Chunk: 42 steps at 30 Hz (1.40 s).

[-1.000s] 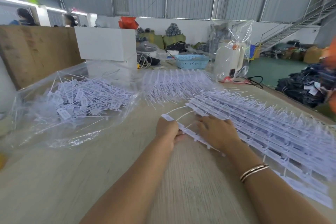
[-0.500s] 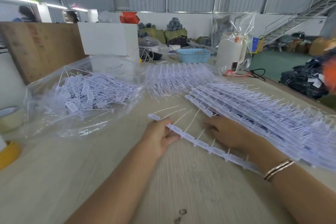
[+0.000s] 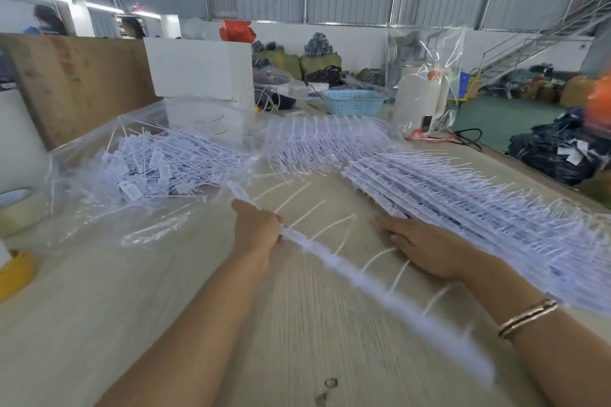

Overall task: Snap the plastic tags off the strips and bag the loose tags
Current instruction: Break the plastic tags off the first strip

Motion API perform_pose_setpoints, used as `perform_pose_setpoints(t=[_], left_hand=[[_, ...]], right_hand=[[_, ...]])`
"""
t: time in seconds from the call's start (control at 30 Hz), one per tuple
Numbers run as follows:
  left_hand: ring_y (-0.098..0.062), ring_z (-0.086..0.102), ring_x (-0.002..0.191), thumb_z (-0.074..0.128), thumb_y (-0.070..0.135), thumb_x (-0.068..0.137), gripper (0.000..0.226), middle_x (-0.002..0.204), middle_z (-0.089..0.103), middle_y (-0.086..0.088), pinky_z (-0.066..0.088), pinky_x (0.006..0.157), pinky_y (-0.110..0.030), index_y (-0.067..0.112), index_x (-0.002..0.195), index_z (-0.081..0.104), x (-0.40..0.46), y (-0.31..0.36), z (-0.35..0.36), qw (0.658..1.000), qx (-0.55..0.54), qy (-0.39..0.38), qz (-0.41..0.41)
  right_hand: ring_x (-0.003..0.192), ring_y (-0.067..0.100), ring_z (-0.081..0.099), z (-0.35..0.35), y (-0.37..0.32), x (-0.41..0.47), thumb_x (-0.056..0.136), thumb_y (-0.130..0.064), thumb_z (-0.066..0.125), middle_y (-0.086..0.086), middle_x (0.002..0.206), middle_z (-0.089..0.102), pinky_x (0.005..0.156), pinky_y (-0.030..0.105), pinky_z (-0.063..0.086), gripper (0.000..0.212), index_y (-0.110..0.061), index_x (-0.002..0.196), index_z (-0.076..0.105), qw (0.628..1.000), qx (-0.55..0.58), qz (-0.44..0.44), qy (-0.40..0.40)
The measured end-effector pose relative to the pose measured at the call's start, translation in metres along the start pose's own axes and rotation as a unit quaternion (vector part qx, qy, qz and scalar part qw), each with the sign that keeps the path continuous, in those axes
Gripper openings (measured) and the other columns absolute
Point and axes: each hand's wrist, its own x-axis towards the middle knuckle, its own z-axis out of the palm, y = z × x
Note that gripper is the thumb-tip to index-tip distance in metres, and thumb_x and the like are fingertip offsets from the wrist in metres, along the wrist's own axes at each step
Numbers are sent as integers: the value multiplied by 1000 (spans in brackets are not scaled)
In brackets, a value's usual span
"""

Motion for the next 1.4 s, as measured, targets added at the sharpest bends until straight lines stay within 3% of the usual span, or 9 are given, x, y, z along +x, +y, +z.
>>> perform_pose_setpoints(t=[0.13,0.3,0.4,0.57,0.63,0.87,1.07,1.27,1.4], left_hand=[[-33,54,104,43,-3,90,56,128,51,-20,43,66,-33,7,142,26,19,-6,-22,985,171,1,10],[-19,56,59,36,15,98,18,73,63,-7,36,52,-24,17,93,53,11,-4,-13,949,257,-133,123],[-12,54,62,37,24,100,22,88,64,-11,36,53,-22,12,103,55,11,-4,-10,929,287,-169,162],[-16,57,83,41,24,100,18,100,64,-6,39,62,-18,18,105,58,9,-4,-1,902,276,-258,210],[-13,57,88,42,26,100,18,101,62,1,39,68,-19,23,109,57,9,-7,0,892,281,-274,225],[0,59,57,45,33,98,20,83,66,-2,42,55,-14,20,105,58,1,-14,6,910,201,-286,222],[-10,58,76,50,33,96,21,82,65,1,42,69,-21,22,95,69,4,-13,8,926,148,-306,167],[-11,70,72,53,35,95,22,76,74,0,50,62,-13,20,97,68,5,-6,0,932,51,-339,119],[-6,66,65,55,32,94,19,69,72,3,46,61,-13,17,91,67,2,-11,4,925,92,-338,148]], right_hand=[[140,15,29,-3,12,-8,101,-17,28,-14,156,22,115,36,24,50,-39,146,29,998,-65,7,-2],[118,11,52,-11,-20,0,97,-14,38,-11,135,53,93,27,42,42,-34,130,54,992,12,-5,122],[110,14,57,-13,-59,24,95,-9,44,-6,123,60,86,18,37,34,-25,118,64,972,118,-55,196],[125,18,46,1,-108,66,98,-22,48,4,138,50,99,21,29,40,-18,137,45,962,234,-49,133],[112,16,52,6,-114,76,96,-28,51,5,124,56,94,24,35,41,-20,136,46,942,315,-16,119],[56,2,56,3,-102,77,89,-15,65,-5,66,62,53,15,43,6,-14,84,60,871,474,-40,125],[44,8,40,-15,-91,67,92,-19,62,-6,54,54,44,17,31,9,-14,84,60,889,454,-63,-23],[45,7,42,-19,-95,72,94,-12,57,-7,55,54,46,15,36,12,-11,82,58,871,483,-91,9],[45,12,36,-18,-84,72,89,-10,62,1,55,50,43,21,28,7,-13,83,64,876,473,-70,-69]])
